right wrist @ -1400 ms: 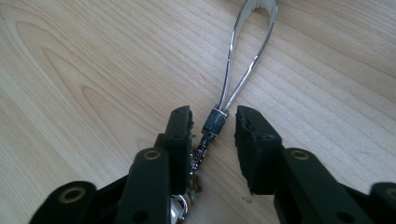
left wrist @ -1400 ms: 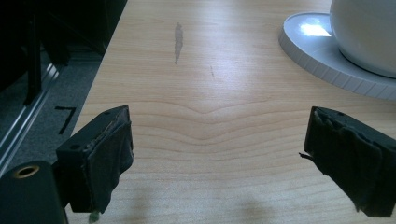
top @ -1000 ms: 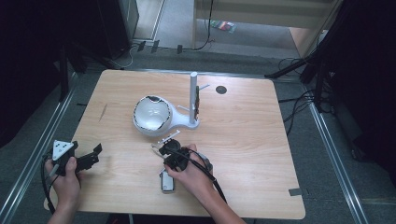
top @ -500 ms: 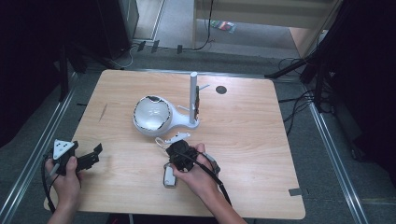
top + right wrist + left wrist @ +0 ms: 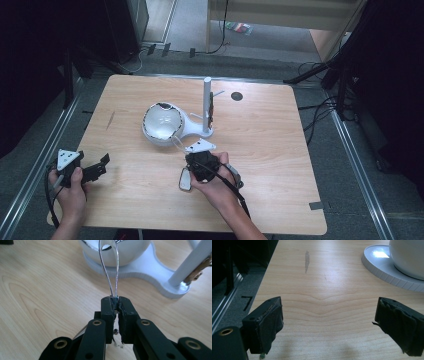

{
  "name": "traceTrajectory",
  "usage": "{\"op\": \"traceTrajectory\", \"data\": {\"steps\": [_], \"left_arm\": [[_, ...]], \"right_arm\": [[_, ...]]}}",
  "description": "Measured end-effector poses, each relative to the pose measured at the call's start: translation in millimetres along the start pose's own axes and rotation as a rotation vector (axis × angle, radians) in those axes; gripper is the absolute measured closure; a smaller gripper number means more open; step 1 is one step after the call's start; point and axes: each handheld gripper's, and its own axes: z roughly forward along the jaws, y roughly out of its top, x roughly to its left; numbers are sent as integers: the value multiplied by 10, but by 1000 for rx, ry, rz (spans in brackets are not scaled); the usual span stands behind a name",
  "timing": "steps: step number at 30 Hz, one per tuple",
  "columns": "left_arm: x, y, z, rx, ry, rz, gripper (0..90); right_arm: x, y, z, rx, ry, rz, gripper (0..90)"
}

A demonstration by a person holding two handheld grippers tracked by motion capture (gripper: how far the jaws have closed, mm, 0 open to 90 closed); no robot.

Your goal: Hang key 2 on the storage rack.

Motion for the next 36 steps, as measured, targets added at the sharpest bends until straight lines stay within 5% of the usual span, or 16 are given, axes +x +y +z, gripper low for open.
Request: {"op": "traceTrajectory", "data": {"steps": [15, 36], "left_arm": [[0, 2, 2, -1, 0, 0, 83], [-6, 2, 7, -4, 2, -1, 83]], "right_arm": [[-58, 27, -238, -162, -84, -7, 841], [-181, 74, -410, -303, -170, 15, 841]]}}
